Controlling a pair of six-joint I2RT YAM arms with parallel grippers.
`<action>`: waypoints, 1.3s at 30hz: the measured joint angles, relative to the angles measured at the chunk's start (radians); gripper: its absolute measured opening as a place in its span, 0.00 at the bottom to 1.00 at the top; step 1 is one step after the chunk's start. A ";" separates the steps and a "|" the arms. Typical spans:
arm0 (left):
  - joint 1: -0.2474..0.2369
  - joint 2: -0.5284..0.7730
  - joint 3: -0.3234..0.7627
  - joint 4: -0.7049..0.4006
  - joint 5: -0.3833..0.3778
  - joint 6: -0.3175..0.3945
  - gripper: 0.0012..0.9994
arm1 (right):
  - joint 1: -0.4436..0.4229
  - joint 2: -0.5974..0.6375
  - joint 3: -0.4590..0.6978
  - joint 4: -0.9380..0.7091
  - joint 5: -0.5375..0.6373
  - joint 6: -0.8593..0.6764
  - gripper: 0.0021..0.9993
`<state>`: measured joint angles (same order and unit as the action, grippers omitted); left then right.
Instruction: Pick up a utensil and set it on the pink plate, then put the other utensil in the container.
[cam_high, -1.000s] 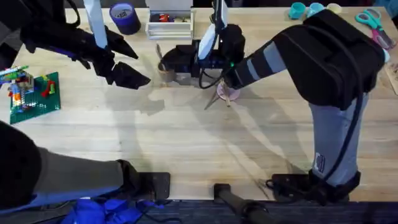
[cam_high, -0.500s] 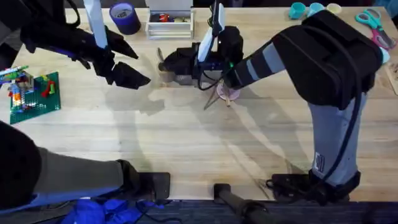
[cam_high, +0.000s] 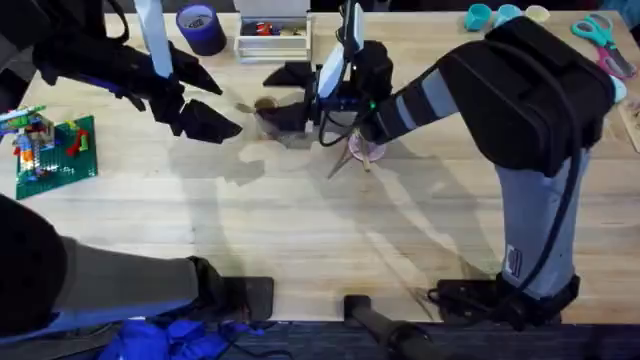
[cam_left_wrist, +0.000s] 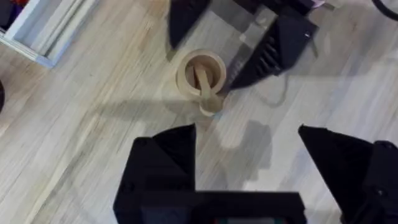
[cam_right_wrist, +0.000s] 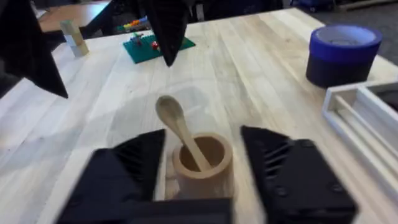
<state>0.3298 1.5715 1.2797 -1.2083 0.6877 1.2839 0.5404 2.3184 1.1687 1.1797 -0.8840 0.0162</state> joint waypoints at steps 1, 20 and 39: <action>0.000 0.000 0.000 0.000 0.000 0.000 0.99 | 0.000 0.000 0.000 0.014 0.000 0.001 0.86; 0.000 0.000 0.000 0.004 0.001 0.000 0.99 | -0.111 -0.005 0.001 -0.033 0.065 0.208 0.99; 0.000 0.000 0.000 0.005 0.001 0.000 0.99 | -0.154 -0.318 0.002 -0.741 0.418 0.011 0.99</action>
<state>0.3298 1.5715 1.2797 -1.2037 0.6891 1.2839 0.3859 2.0001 1.1709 0.4383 -0.4657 0.0274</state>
